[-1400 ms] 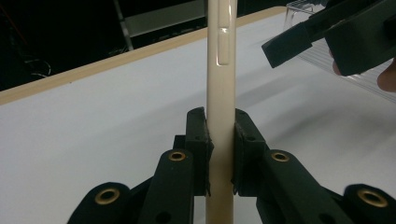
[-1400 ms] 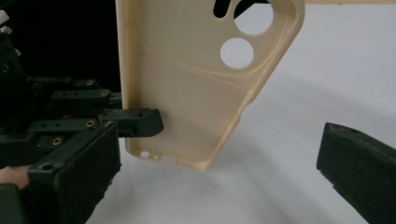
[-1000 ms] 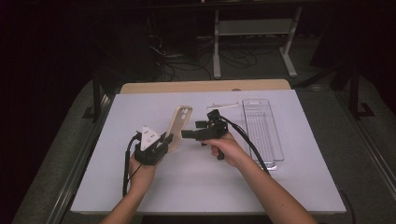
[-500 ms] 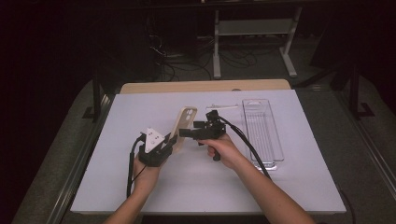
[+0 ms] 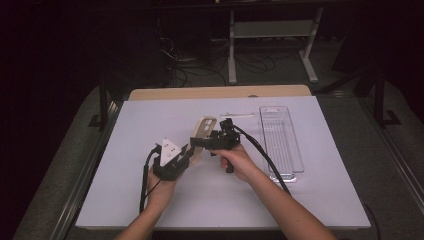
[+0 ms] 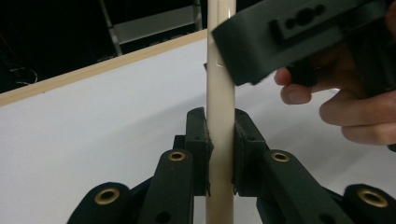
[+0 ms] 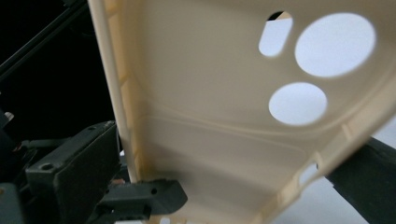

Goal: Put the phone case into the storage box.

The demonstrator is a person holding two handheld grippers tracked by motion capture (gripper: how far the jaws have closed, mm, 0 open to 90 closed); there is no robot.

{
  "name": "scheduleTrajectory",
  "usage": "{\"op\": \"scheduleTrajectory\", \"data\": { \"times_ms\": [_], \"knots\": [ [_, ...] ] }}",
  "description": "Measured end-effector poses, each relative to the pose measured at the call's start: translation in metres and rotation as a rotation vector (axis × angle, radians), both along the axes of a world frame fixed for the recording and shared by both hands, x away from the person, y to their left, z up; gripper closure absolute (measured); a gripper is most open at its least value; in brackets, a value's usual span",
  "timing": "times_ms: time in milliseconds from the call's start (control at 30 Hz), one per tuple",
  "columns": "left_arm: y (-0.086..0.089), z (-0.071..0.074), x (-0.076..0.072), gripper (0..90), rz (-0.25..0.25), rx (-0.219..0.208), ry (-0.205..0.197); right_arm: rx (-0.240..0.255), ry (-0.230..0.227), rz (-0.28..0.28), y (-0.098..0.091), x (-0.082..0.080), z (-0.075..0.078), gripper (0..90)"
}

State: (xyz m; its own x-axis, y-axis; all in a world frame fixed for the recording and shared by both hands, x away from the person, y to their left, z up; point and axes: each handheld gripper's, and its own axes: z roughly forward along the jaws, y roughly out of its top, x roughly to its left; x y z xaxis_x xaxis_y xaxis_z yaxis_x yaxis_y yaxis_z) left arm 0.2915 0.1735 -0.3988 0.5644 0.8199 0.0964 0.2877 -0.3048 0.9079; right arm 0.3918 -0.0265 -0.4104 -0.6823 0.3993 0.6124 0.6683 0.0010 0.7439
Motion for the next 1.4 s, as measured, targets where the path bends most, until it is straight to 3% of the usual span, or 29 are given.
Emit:
{"op": "scheduleTrajectory", "data": {
  "times_ms": [433,867,1400],
  "knots": [
    [-0.0043,-0.0016,-0.0023,79.0,-0.012,-0.006,0.003,0.032,0.033,-0.022,0.0023,-0.0009,-0.001,0.0],
    [-0.0067,-0.0026,-0.0028,79.0,-0.024,-0.001,0.011,0.027,0.057,-0.026,0.0032,-0.0009,-0.002,0.1],
    [-0.0083,-0.004,-0.0023,78.7,-0.035,0.0,0.017,0.018,0.056,-0.054,-0.0009,-0.0002,-0.0015,8.4]
  ]
}}
